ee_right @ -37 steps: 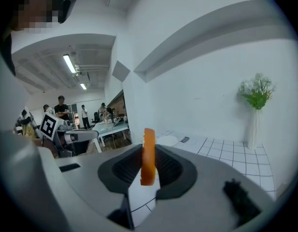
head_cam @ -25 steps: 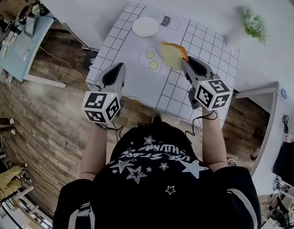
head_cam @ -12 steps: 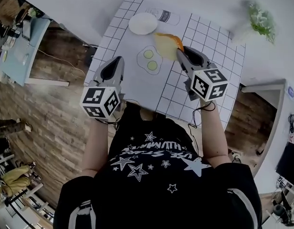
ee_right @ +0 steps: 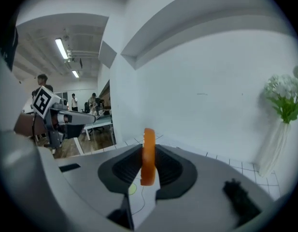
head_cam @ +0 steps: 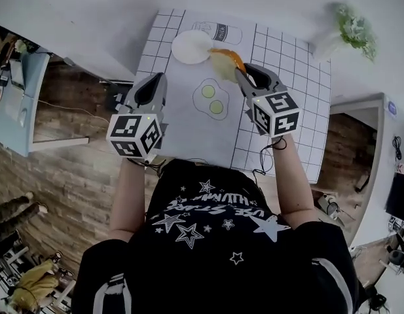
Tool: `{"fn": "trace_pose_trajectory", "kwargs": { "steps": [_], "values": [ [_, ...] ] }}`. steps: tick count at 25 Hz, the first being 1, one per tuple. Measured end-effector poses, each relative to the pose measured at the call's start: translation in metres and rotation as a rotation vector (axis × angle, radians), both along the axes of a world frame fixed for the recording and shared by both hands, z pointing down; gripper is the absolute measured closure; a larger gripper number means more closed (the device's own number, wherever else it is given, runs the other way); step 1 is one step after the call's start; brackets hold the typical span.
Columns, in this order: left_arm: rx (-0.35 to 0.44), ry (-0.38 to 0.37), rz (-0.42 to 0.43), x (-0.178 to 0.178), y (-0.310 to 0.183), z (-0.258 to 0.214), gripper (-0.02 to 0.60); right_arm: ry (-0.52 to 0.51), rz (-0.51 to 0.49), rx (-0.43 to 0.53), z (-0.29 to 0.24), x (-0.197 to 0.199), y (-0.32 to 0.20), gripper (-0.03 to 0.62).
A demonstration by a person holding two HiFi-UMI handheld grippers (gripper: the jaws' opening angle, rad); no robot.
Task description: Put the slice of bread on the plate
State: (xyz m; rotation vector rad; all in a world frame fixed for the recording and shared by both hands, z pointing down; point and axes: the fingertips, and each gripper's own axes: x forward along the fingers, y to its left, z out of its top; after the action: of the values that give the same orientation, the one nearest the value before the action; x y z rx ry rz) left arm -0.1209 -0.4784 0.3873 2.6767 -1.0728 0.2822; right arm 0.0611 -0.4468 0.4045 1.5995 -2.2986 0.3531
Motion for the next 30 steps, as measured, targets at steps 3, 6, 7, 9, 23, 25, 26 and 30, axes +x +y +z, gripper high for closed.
{"fn": "trace_pose_trajectory", "kwargs": {
  "steps": [3,6,7,9,23,25,26,30],
  "values": [
    [0.014,-0.012,0.015,-0.017,-0.027,0.001,0.572,0.095,0.009,0.015,0.000,-0.014,-0.029,0.508],
    [0.017,-0.010,0.024,-0.032,-0.052,0.003,0.572,0.225,0.015,0.039,-0.001,-0.026,-0.057,0.508],
    [0.013,-0.006,0.025,-0.037,-0.059,0.004,0.572,0.273,0.014,0.047,0.000,-0.030,-0.066,0.508],
    [0.001,-0.002,0.027,-0.047,-0.073,0.009,0.572,0.363,0.008,0.055,0.005,-0.039,-0.085,0.508],
    [-0.059,0.004,0.113,-0.075,-0.125,0.038,0.572,1.066,-0.172,0.103,0.077,-0.109,-0.146,0.508],
    [-0.067,0.007,0.127,-0.075,-0.127,0.041,0.572,1.103,-0.197,0.099,0.087,-0.114,-0.146,0.508],
    [-0.071,0.009,0.132,-0.076,-0.128,0.043,0.572,1.106,-0.207,0.094,0.091,-0.117,-0.146,0.508],
    [-0.089,0.014,0.149,-0.078,-0.128,0.050,0.572,1.121,-0.240,0.072,0.107,-0.125,-0.139,0.508]
  ]
}}
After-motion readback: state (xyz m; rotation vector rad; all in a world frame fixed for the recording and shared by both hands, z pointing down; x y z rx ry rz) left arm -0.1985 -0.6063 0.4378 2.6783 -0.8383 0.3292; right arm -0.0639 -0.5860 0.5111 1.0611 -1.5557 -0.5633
